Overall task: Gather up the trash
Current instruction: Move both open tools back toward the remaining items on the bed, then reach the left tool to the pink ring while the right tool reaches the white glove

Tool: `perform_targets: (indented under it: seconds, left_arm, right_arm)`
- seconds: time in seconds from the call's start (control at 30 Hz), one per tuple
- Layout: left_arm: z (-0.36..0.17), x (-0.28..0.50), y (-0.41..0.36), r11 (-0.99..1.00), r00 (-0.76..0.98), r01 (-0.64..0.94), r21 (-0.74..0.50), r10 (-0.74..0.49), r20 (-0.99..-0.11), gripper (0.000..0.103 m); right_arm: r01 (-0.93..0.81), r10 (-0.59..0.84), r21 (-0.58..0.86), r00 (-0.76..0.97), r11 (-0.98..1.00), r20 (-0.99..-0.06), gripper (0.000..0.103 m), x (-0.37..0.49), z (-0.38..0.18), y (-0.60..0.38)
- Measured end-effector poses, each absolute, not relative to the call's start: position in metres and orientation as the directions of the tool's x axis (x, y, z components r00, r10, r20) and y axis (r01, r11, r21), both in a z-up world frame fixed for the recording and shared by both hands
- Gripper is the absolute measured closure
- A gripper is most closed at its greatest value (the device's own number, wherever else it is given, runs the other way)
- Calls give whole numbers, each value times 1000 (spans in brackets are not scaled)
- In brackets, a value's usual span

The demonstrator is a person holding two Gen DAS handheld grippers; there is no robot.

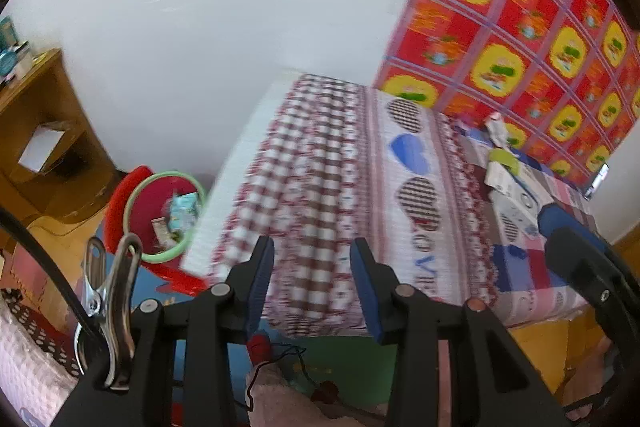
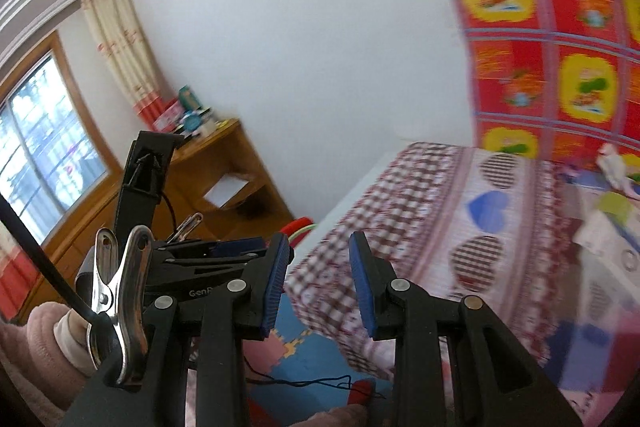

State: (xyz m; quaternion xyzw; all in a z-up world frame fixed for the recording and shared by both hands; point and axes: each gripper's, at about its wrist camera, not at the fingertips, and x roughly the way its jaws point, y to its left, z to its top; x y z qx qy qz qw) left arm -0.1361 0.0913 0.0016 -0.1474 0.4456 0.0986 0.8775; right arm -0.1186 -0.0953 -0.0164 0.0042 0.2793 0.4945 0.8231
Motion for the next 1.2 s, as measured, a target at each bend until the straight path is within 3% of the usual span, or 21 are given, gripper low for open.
perform_targets:
  seconds: [0.7, 1.2]
  left_arm:
    - [23, 0, -21, 982, 601, 15, -186, -158, -784, 62]
    - [13, 102, -74, 975, 563, 134, -175, -221, -796, 62]
  right_arm:
    - [-509, 582, 283, 678, 813, -449, 71, -41, 12, -245]
    - [-380, 491, 315, 736, 870, -466, 71, 32, 25, -275]
